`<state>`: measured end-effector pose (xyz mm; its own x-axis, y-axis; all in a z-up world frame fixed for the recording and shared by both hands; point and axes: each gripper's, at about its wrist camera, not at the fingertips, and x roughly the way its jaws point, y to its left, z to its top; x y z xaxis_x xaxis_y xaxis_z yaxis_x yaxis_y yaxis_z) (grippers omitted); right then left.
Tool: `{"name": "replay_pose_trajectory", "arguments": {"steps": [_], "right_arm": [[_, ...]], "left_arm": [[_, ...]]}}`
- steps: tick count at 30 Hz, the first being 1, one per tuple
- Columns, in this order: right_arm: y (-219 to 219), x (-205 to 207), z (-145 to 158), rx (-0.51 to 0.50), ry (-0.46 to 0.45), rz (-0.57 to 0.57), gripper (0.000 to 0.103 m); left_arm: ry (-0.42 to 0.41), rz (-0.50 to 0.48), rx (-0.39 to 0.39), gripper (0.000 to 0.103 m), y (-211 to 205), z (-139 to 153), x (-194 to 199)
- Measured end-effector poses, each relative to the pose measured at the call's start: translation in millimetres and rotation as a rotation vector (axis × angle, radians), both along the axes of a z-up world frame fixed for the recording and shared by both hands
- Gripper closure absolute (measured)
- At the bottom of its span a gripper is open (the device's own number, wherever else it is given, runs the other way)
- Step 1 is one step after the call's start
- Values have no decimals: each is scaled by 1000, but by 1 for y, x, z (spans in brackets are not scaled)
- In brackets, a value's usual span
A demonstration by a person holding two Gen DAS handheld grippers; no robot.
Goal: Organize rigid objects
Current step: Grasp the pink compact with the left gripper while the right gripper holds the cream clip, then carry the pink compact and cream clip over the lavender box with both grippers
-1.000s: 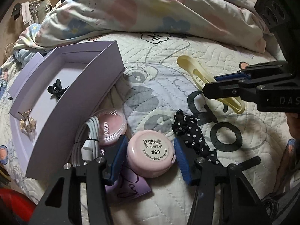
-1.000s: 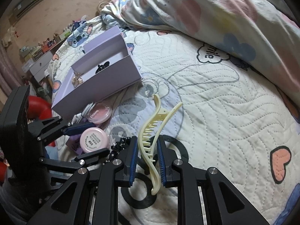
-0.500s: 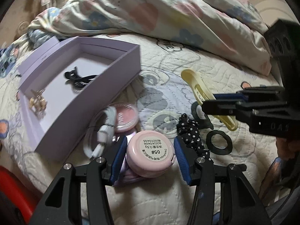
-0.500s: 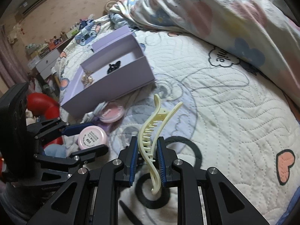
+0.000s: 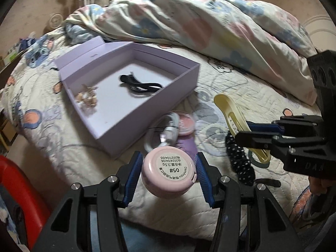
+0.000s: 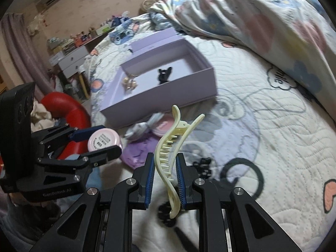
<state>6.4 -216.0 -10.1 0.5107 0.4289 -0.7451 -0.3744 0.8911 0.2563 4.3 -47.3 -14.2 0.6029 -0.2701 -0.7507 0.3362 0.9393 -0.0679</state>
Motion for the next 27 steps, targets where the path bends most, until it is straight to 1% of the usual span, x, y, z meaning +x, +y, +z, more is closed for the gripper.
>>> {"name": "replay_pose_trajectory", "arguments": {"steps": [9, 18, 27], "right_arm": [[32, -7, 3, 9, -15, 92, 83], [52, -9, 8, 21, -38, 131, 83], [61, 6, 21, 11, -79, 153, 83]], "left_arm": [[-27, 102, -10, 52, 30, 10, -9], [-63, 135, -23, 52, 47, 23, -4], [-91, 140, -35, 52, 54, 35, 14]]}}
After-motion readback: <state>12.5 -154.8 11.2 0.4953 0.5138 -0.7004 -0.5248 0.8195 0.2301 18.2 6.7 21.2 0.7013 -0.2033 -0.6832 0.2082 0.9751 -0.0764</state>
